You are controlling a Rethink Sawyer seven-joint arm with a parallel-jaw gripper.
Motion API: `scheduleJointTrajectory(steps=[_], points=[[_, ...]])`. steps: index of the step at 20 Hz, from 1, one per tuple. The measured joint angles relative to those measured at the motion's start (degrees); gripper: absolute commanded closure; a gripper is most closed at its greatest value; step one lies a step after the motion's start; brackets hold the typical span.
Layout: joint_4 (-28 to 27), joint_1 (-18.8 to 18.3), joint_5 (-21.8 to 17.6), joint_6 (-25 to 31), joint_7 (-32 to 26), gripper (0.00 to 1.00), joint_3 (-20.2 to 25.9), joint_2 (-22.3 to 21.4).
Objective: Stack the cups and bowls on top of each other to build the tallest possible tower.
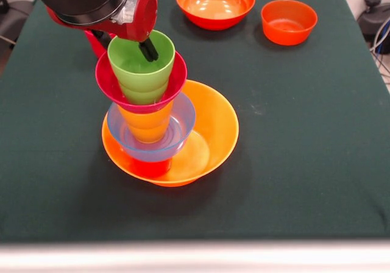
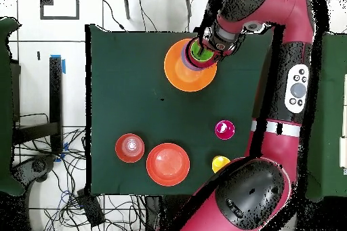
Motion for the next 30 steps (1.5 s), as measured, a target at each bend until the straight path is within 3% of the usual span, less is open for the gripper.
scheduleJointTrajectory(steps=[15,30], points=[[-1.3,0.9,0.0,1.1,0.0,0.0,0.0,-1.8],[-8.6,5.8,-1.7,8.9,0.0,0.0,0.4,-4.0]])
